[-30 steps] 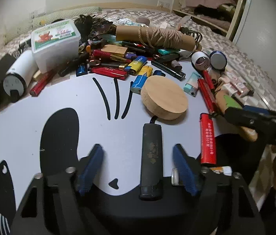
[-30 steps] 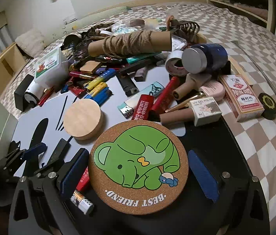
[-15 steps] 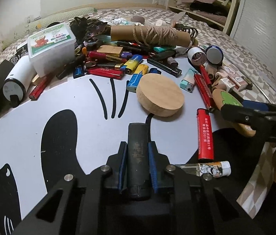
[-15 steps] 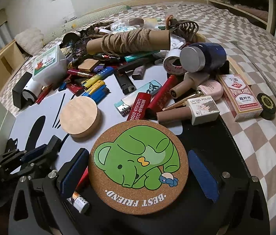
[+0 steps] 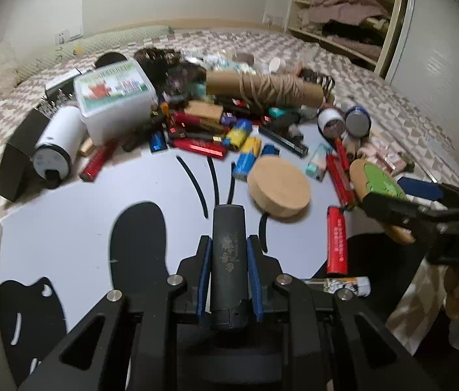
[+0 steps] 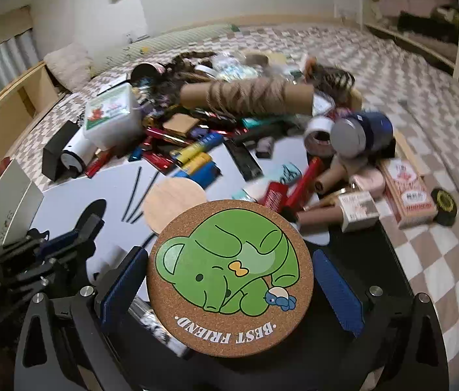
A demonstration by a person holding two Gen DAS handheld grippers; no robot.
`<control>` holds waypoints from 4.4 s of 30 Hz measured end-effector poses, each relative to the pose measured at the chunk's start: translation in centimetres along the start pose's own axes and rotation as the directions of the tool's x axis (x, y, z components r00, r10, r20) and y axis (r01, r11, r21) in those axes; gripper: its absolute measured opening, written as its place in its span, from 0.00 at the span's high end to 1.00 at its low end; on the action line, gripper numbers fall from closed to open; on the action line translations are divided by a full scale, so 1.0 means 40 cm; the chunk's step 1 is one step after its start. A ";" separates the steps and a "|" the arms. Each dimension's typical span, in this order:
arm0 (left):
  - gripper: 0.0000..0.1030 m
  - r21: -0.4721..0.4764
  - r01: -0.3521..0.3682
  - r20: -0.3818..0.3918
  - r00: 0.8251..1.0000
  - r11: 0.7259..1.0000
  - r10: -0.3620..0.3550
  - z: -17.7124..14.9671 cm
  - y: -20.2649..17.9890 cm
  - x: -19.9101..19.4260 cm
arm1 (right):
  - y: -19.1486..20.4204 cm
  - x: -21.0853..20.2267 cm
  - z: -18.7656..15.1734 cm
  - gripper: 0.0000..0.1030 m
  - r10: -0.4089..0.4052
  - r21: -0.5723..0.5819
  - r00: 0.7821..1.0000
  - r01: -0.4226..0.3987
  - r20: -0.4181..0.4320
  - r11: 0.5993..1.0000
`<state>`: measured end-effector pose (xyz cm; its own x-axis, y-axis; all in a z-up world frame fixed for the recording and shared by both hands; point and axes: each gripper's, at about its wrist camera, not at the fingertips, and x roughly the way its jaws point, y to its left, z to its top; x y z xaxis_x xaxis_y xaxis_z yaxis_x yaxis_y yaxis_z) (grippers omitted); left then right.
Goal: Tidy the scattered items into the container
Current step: 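Carry the coaster and black lighter in both tools over the white box, then lower both tools into the white box and open them to release items, then withdraw both open tools from the white box back over the mat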
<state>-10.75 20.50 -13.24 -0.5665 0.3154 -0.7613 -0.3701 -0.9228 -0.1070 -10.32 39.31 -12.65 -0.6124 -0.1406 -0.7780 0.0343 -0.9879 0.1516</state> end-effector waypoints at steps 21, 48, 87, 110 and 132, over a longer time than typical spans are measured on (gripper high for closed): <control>0.79 -0.144 -0.090 0.191 0.975 0.986 0.117 0.032 0.193 -0.282 | 0.253 -0.118 0.108 0.02 0.084 -0.141 0.989 -0.067 0.120 0.988; 0.79 -0.361 -0.252 0.303 0.879 0.898 0.368 -0.054 0.474 -0.572 | 0.703 -0.141 0.180 0.02 0.307 -0.359 0.944 -0.247 0.119 0.900; 0.62 -0.630 -0.361 0.132 0.823 0.687 0.553 -0.230 0.825 -0.661 | 1.100 0.049 0.121 0.02 0.446 -0.414 0.891 -0.440 -0.089 0.797; 0.48 -0.627 -0.360 0.149 0.815 0.691 0.560 -0.217 0.811 -0.662 | 1.084 0.030 0.131 0.01 0.469 -0.425 0.882 -0.443 -0.049 0.789; 0.06 -0.592 -0.395 0.151 0.802 0.703 0.578 -0.197 0.777 -0.643 | 1.007 0.008 0.139 0.01 0.429 -0.415 0.903 -0.396 -0.017 0.819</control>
<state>-1.89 -18.02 -2.02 -0.7792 -0.2472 -0.5760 0.3997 -0.9038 -0.1528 -13.54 -0.15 -3.41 -0.5254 -0.5517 -0.6478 0.5983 -0.7808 0.1797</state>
